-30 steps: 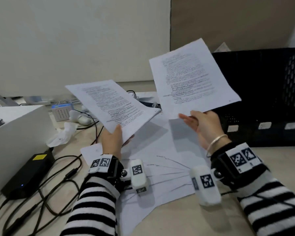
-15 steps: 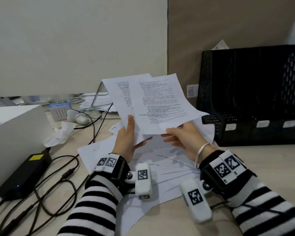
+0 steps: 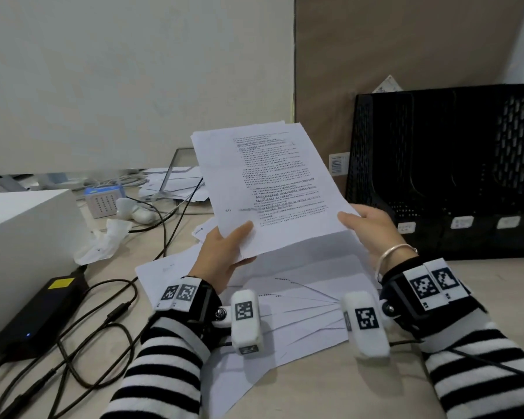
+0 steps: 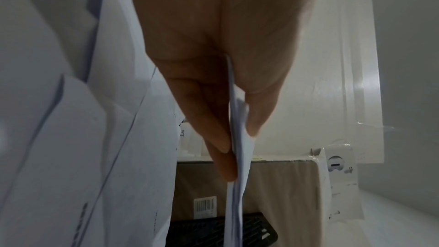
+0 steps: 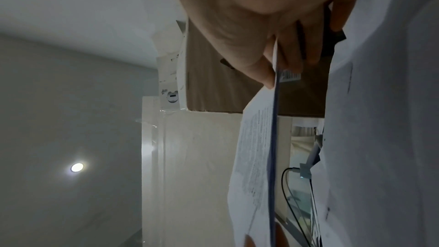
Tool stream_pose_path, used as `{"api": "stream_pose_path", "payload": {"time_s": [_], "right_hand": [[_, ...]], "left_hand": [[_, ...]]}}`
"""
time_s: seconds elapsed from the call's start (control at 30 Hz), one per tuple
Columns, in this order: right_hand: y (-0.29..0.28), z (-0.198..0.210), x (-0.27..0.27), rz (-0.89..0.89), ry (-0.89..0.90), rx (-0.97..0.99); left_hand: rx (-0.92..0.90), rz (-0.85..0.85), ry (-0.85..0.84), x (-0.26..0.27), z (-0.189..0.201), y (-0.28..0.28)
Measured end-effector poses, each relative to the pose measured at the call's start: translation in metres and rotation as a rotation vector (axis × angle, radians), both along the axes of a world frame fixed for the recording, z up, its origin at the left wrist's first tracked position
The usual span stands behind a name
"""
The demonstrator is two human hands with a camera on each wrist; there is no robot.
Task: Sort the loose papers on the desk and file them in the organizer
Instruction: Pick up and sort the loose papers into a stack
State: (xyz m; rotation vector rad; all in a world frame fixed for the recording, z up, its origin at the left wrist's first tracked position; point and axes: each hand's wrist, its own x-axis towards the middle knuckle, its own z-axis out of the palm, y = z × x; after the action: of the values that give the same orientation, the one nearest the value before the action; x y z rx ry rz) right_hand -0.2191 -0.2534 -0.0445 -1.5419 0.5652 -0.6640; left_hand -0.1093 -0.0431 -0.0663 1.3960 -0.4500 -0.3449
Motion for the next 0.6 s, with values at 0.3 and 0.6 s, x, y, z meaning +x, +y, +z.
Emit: {"api": "stream_pose_path", "payload": {"time_s": [0.3,0.6], "right_hand": [[0.0,-0.008,0.009,0.126,0.015,-0.046],[-0.015,0.026,0.028,0.093,0.157,-0.17]], "left_hand": [[0.006,-0.097,0.145,0.01,-0.005,0.009],[-0.056,0.506,0.15,0.034,-0.006,0.029]]}}
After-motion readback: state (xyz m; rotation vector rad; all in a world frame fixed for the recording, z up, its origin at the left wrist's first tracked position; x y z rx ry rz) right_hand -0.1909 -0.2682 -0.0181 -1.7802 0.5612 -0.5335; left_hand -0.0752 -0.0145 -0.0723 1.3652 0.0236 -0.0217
